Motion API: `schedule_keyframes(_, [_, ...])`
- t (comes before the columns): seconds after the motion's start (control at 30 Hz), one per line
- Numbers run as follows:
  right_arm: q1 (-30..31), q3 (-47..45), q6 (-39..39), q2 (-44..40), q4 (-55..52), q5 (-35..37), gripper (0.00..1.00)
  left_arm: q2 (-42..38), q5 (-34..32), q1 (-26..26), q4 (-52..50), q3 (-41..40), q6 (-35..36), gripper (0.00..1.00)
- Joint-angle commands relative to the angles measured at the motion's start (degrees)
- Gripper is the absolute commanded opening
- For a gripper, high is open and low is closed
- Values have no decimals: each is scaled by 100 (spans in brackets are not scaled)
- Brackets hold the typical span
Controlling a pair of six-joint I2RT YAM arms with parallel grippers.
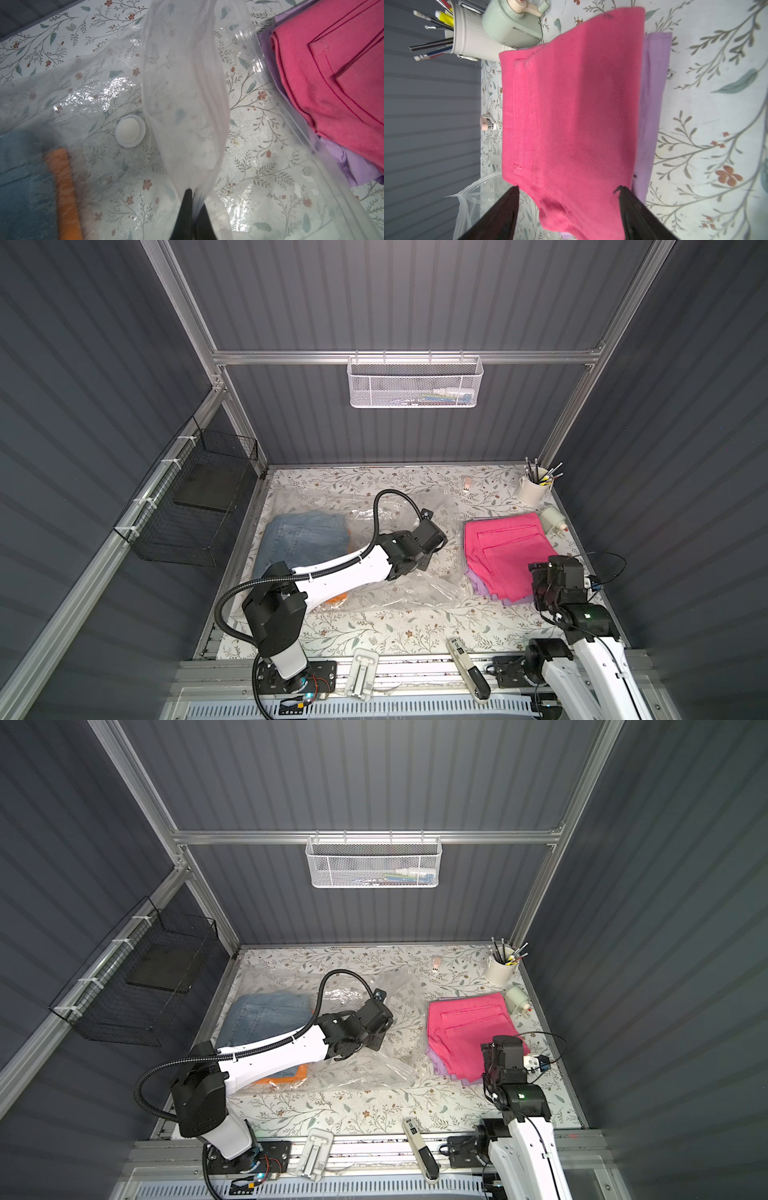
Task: Take the trousers out of the vacuum bag
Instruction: Place the trousers at the center of the board.
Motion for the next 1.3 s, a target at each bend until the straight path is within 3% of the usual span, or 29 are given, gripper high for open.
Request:
schedule_keyframes(0.0, [-12, 215, -159, -93, -225, 53, 76, 6, -5, 43, -26, 50, 68, 0])
schedule_keyframes(0.37, [-12, -5, -1658, 660, 1759, -1065, 67, 30, -63, 42, -3, 188, 145, 0])
schedule_keyframes(0.57, [-51, -626, -1573, 861, 2447, -1282, 65, 137, -132, 47, -96, 445, 212, 0])
schedule_keyframes(0.87, [-65, -1651, -1176, 823, 2631, -1308, 62, 170, -284, 56, -331, 895, 415, 0])
schedule_keyframes(1.13, [-49, -893, -1906, 949, 2663, -2087, 67, 290, -287, 91, -405, 1048, 555, 0])
schedule_keyframes(1.27, [45, -202, -2336, 1609, 2476, -2877, 67, 321, -264, 89, -358, 1024, 561, 0])
